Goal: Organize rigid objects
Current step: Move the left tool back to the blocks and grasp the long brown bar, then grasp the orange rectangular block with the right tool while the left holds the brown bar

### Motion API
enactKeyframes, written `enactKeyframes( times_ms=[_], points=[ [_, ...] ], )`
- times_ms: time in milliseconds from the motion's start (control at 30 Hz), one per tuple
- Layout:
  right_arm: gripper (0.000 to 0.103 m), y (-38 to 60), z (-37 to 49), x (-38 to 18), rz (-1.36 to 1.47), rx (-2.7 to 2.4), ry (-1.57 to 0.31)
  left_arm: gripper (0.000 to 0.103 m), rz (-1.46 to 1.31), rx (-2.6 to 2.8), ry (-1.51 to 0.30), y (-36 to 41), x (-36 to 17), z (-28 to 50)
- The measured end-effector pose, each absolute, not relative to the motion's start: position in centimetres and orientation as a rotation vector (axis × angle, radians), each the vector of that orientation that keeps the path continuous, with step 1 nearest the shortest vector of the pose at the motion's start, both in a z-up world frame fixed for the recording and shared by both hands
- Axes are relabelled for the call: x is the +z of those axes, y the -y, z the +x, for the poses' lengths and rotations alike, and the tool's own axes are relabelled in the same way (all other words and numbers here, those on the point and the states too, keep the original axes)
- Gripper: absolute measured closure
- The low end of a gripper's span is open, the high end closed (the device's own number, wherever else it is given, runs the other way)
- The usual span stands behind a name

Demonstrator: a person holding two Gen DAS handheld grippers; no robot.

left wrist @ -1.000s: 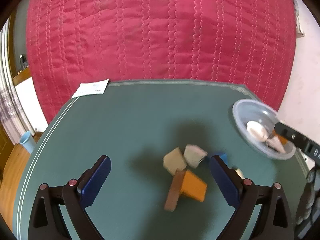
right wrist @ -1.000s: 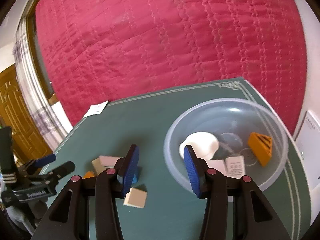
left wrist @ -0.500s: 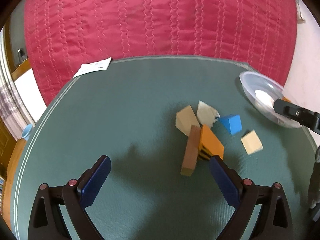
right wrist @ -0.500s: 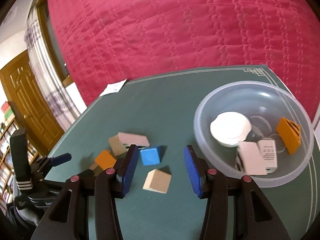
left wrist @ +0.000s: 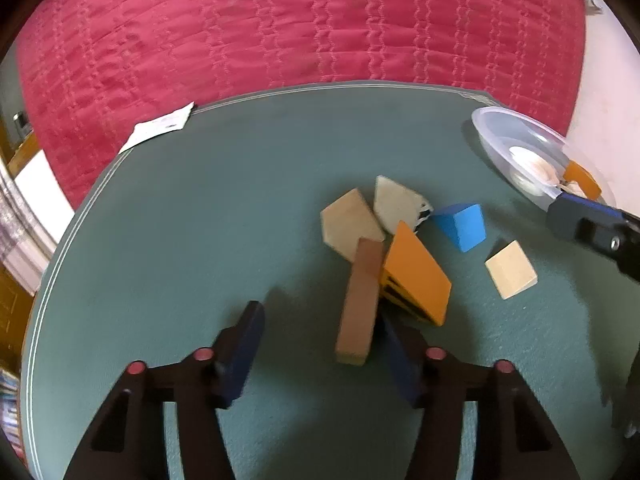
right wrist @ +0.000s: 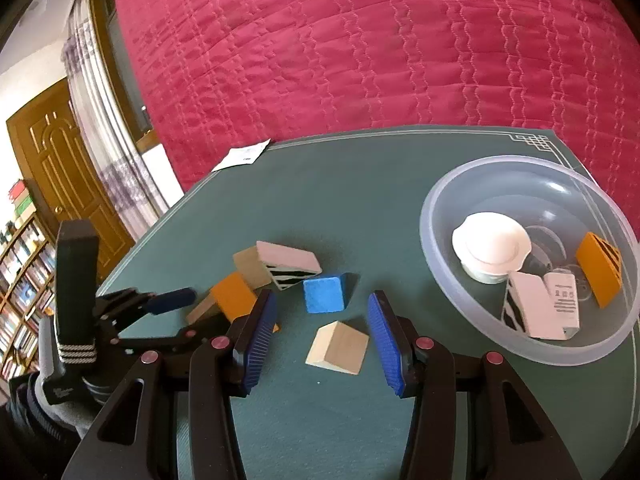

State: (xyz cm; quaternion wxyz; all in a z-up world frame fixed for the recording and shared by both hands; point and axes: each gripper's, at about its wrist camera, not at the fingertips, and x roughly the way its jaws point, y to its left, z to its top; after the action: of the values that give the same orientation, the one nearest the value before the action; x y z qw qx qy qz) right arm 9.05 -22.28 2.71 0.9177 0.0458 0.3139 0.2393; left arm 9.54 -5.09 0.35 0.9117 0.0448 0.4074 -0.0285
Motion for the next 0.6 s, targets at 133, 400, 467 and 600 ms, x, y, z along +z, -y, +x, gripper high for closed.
enactKeyframes(
  times_ms=[133, 400, 467, 600],
  points=[
    [0.054, 21.8, 9.0, 2.5, 0.079, 0.507, -0.653, 0.074, 0.087, -0.109, -0.830, 5.7, 0.3, 9.6],
    [0.054, 20.8, 8.7, 2.0, 0.051, 0.534, -0.665, 0.089, 0.055, -0.083, -0.800, 4.8, 0.8, 8.2],
    [0.054, 20.4, 8.5, 1.8, 0.041, 0.541, -0.667, 0.089, 0.033, -0.062, -0.787, 4.0, 1.2, 7.7],
    [0.054, 19.7, 8.2, 1.6, 0.020, 0.552, -0.671, 0.089, -0.003, -0.025, -0.766, 2.6, 1.8, 7.0]
  ],
)
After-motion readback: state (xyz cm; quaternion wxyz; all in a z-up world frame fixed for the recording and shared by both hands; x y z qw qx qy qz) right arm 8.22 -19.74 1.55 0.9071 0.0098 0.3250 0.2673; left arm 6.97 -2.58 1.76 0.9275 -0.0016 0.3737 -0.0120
